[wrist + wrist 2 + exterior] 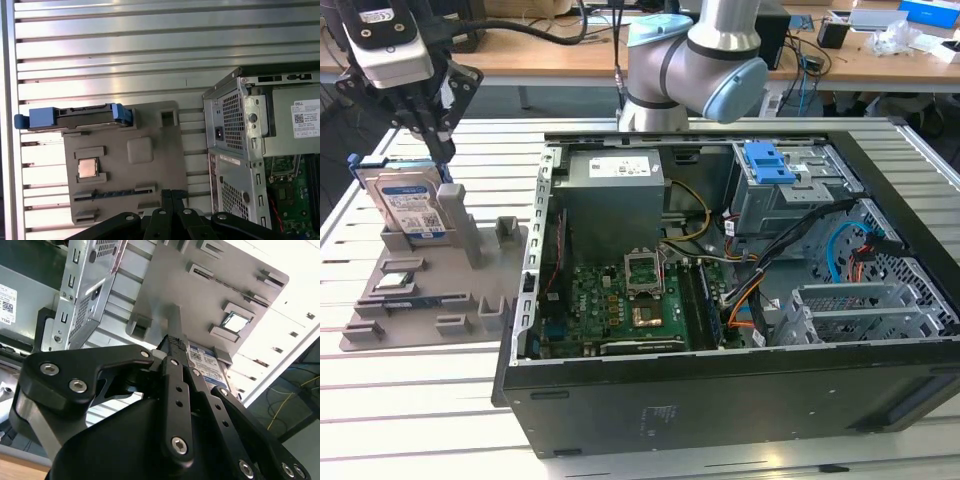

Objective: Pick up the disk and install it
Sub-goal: 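Reach for the disk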

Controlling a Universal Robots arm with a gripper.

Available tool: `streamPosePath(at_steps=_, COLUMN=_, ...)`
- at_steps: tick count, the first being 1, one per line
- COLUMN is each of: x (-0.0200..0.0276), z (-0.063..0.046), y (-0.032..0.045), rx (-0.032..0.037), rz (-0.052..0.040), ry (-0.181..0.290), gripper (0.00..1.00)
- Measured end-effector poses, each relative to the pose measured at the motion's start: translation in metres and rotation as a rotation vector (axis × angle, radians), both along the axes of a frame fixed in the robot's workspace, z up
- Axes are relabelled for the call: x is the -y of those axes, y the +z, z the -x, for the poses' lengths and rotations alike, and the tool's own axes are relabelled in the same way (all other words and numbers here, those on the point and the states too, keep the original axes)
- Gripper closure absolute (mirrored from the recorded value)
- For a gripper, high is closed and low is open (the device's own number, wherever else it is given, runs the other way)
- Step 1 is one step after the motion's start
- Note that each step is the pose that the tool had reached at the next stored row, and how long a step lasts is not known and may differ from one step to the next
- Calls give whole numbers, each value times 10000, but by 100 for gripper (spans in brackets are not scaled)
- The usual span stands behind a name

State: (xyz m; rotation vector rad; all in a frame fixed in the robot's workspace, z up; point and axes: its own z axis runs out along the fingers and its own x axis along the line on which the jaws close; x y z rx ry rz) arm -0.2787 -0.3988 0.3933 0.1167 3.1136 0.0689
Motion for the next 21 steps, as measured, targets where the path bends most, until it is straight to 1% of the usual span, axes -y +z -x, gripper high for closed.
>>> streamPosePath(at_steps=6, x=0, z=127, y=0, rx=0, rz=0, ry=1, gripper=89)
streamPosePath(at_steps=8, x=0, z=205, y=0, rx=-1, rz=0, ry=0, gripper=89)
streamPosePath(at_steps=9, x=-1, z=227, y=0, rx=0, rz=0, ry=0, gripper=89)
streamPosePath(at_steps=12, x=-8, z=383, y=-1, rx=-1, rz=0, ry=1, gripper=89)
streamPosePath(at_steps=21, x=-11, z=608, y=-2, rx=-1, rz=0, ry=1, gripper=89)
